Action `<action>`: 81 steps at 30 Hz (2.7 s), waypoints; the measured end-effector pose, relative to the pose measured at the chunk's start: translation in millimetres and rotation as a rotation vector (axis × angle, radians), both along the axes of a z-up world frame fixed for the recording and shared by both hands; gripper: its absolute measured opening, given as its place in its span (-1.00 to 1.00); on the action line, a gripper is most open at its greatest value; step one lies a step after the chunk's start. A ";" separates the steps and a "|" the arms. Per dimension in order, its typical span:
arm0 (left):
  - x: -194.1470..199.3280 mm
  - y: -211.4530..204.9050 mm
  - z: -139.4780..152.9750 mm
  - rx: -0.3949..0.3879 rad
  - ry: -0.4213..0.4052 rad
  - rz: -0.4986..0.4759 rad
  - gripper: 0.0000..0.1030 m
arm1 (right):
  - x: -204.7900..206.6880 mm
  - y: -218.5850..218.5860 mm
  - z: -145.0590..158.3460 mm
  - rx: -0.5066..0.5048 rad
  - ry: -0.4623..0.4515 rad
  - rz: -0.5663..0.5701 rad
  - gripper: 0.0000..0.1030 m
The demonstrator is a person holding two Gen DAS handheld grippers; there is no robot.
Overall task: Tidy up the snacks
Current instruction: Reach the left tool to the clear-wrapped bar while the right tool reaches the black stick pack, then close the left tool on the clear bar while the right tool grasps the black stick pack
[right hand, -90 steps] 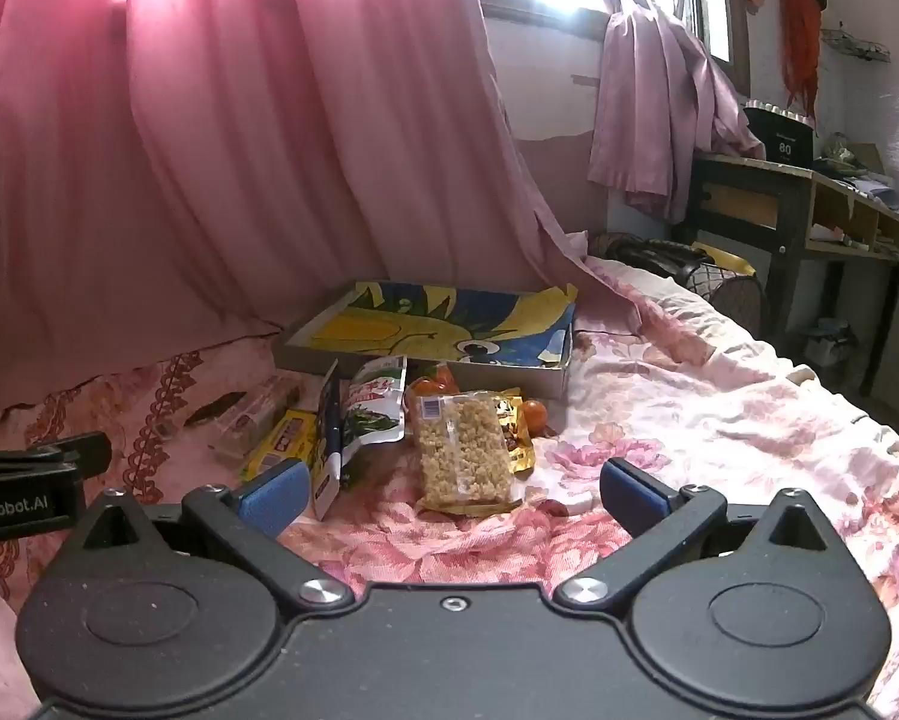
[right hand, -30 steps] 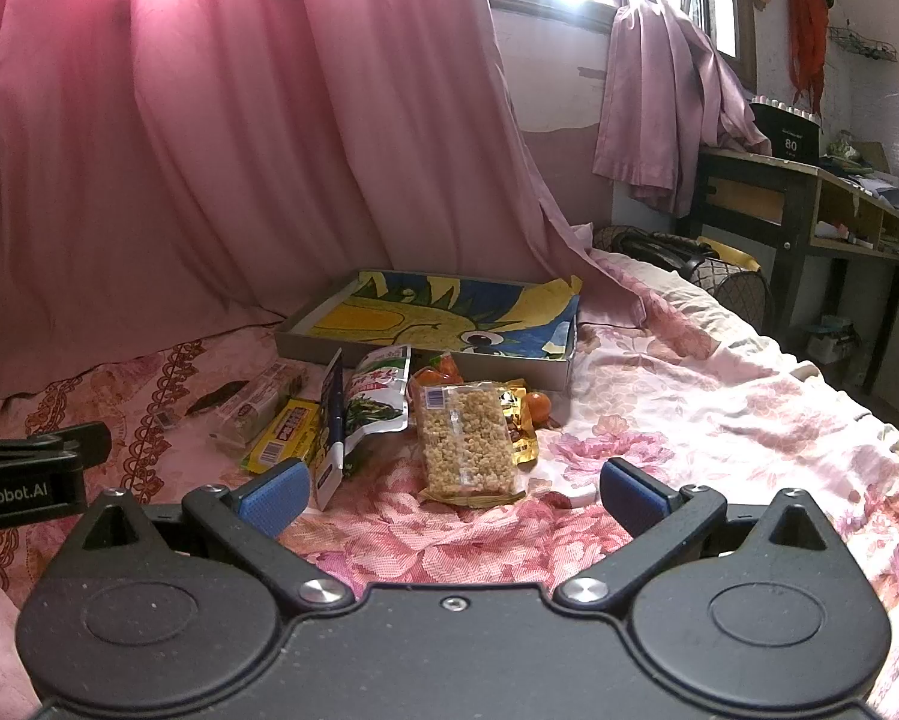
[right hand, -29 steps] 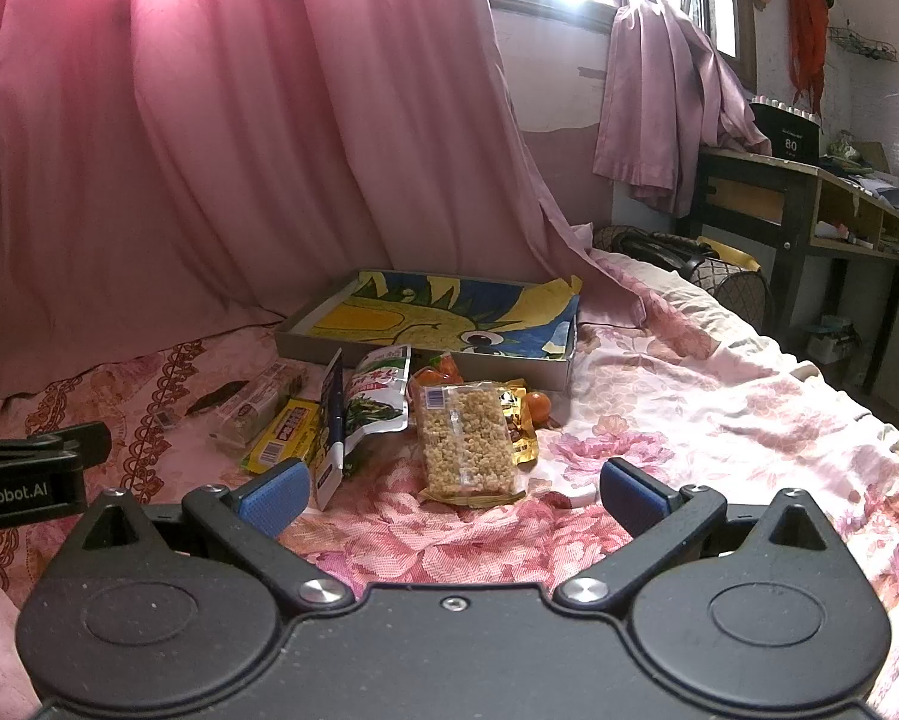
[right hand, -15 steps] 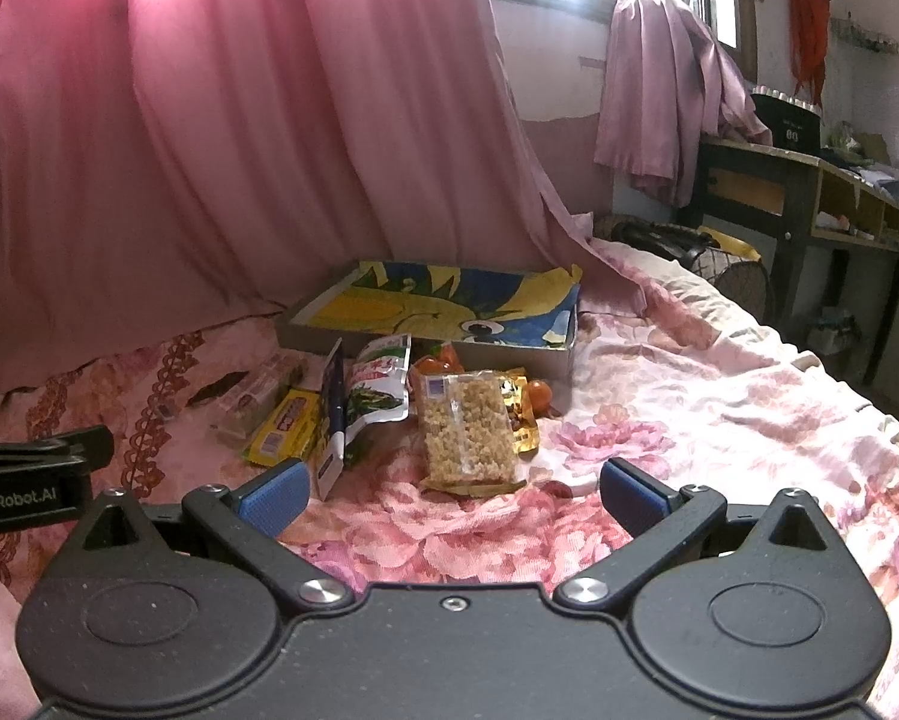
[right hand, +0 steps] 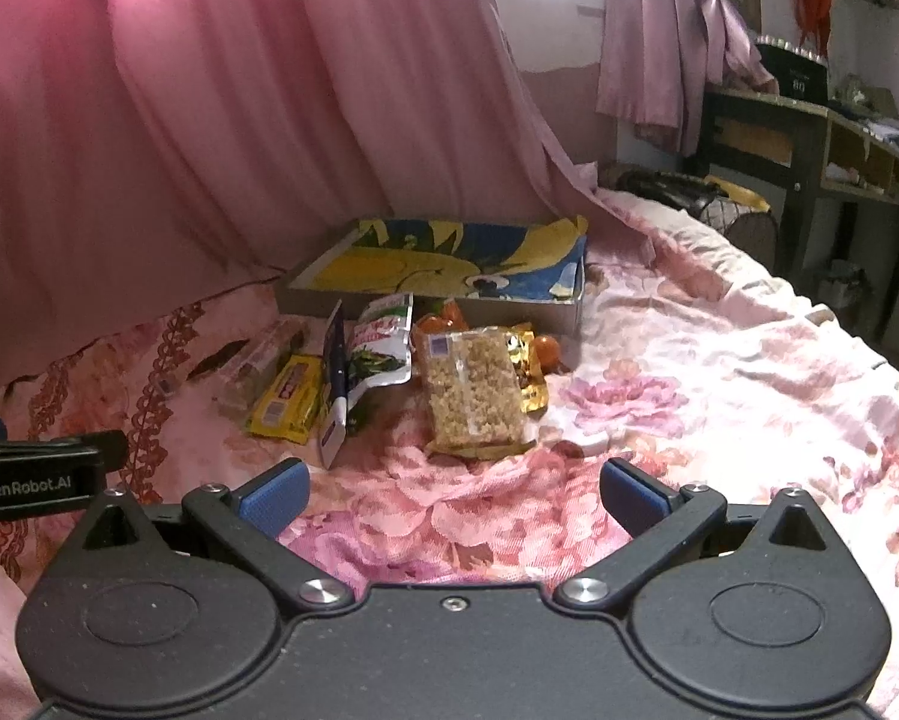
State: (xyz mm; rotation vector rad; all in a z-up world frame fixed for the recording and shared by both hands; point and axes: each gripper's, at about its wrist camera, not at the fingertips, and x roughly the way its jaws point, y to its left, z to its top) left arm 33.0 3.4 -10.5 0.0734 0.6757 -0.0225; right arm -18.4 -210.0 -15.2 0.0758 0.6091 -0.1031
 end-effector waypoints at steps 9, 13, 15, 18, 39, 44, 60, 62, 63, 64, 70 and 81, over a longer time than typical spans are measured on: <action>31.3 -1.2 -3.6 0.024 0.098 -0.018 0.99 | 23.3 -7.4 5.9 0.011 0.057 0.024 0.99; 50.3 -6.0 -5.5 0.069 0.120 -0.036 0.99 | 37.0 -8.0 17.7 -0.043 0.024 0.072 0.99; 60.7 -7.6 -6.3 0.072 0.132 -0.050 0.99 | 40.8 -8.0 20.3 -0.067 0.012 0.086 0.99; 76.0 -10.1 -7.5 0.079 0.133 -0.067 0.99 | 60.6 -8.1 25.8 -0.163 -0.012 0.132 0.99; 176.4 7.4 -32.3 -0.039 0.176 -0.139 0.99 | 159.6 17.2 -31.2 -0.251 0.032 0.346 0.99; 197.9 19.9 -49.5 -0.090 0.205 -0.117 0.99 | 166.8 42.5 -42.6 -0.338 0.016 0.414 0.99; 223.6 11.6 -73.3 -0.131 0.173 -0.233 0.48 | 196.3 70.6 -67.5 -0.254 0.099 0.533 0.13; 225.1 11.6 -73.7 -0.154 0.174 -0.243 0.38 | 199.0 71.9 -69.3 -0.235 0.103 0.532 0.02; 225.5 11.7 -73.6 -0.167 0.174 -0.251 0.30 | 200.7 71.5 -70.7 -0.220 0.113 0.533 -0.09; 225.9 11.7 -73.8 -0.178 0.175 -0.259 0.22 | 202.1 71.3 -71.7 -0.212 0.114 0.530 -0.08; 232.8 15.0 -82.9 -0.226 0.253 -0.264 -0.10 | 205.0 70.9 -71.9 -0.175 0.101 0.519 -0.16; 235.2 18.3 -84.2 -0.263 0.268 -0.239 -0.10 | 209.4 65.1 -69.0 -0.060 0.078 0.511 -0.40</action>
